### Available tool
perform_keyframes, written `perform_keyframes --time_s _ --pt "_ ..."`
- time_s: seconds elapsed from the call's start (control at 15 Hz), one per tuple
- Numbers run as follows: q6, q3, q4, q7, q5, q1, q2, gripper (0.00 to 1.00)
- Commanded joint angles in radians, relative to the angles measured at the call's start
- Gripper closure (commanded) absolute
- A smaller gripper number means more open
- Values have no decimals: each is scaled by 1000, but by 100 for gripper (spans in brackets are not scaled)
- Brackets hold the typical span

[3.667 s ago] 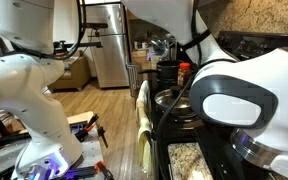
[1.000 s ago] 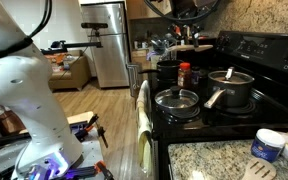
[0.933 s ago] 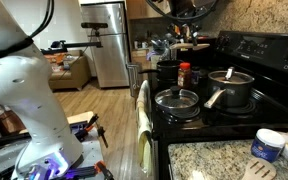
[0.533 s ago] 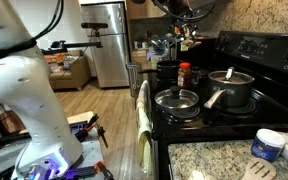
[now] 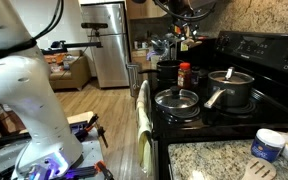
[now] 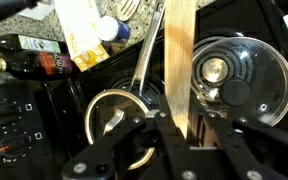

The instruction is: Uncover the pot on the left, put the lid on the stove, and then put the wooden spoon inside the pot

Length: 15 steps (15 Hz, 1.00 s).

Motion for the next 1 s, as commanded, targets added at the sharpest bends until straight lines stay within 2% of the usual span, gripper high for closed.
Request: perform_keyframes --time_s 0.0,0.4,0.93 --pt "-41 13 135 -130 -5 13 56 94" --pt "-189 66 488 -421 16 63 279 94" --pt "-223 118 889 -749 98 121 686 94"
